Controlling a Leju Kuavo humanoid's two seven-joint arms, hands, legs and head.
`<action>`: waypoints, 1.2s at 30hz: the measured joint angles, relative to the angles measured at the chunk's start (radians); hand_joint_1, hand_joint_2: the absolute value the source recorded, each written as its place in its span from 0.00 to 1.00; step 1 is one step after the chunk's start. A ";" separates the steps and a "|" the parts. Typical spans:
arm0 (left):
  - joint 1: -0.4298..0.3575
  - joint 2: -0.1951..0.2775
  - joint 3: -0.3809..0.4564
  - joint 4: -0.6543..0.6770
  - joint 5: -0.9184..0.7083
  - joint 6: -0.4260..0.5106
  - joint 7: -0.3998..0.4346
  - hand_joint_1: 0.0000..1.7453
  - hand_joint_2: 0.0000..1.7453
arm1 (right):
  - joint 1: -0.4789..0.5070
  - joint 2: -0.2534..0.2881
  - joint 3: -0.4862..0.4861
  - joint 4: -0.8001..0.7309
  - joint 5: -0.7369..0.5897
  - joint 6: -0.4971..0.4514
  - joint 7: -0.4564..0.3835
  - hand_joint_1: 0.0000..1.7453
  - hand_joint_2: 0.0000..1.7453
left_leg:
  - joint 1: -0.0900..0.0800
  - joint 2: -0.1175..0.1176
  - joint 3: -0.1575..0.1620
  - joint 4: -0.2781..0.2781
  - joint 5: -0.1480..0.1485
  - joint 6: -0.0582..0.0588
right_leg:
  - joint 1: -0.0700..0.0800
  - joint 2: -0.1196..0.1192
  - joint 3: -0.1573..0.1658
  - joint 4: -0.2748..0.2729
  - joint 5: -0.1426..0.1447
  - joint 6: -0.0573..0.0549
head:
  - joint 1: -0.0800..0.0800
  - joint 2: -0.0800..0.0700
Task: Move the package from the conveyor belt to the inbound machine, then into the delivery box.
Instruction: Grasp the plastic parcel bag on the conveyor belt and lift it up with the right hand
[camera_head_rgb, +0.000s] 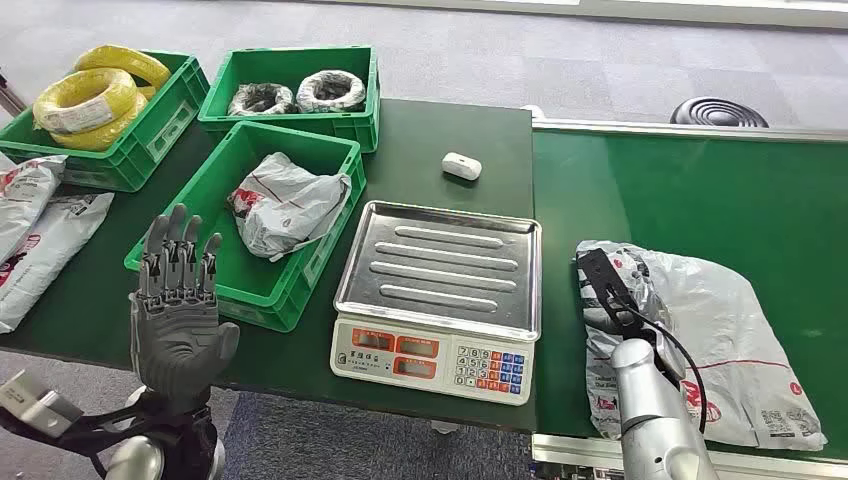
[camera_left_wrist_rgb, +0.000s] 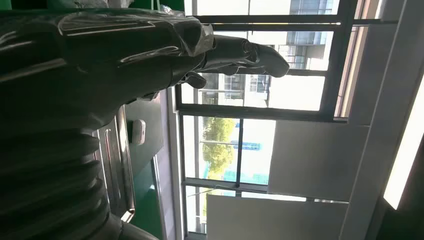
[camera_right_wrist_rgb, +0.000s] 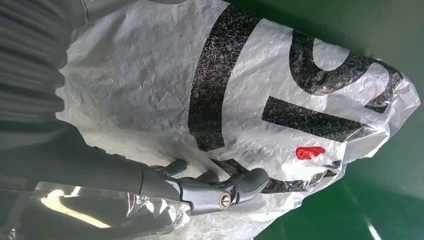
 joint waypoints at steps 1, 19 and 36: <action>0.001 -0.001 0.001 -0.002 -0.001 0.000 0.001 0.00 1.00 | 0.000 0.001 0.001 0.000 -0.002 -0.001 0.000 0.00 1.00 | 0.000 0.000 0.000 0.000 0.000 0.000 | 0.000 0.000 0.000 0.000 0.000 0.000 | 0.000 0.000; 0.016 -0.013 0.022 -0.022 -0.015 0.003 0.006 0.00 1.00 | -0.015 0.009 0.028 0.009 -0.032 -0.057 -0.001 1.00 1.00 | 0.000 0.000 0.000 0.000 0.000 0.000 | 0.000 0.000 0.000 0.000 0.000 0.000 | 0.000 0.000; 0.004 -0.012 0.032 -0.023 -0.008 0.028 0.008 0.00 1.00 | -0.029 0.010 0.034 0.009 -0.037 -0.103 0.018 0.75 1.00 | 0.000 0.000 0.000 0.000 0.000 0.000 | 0.000 0.000 0.000 0.000 0.000 0.000 | 0.000 0.000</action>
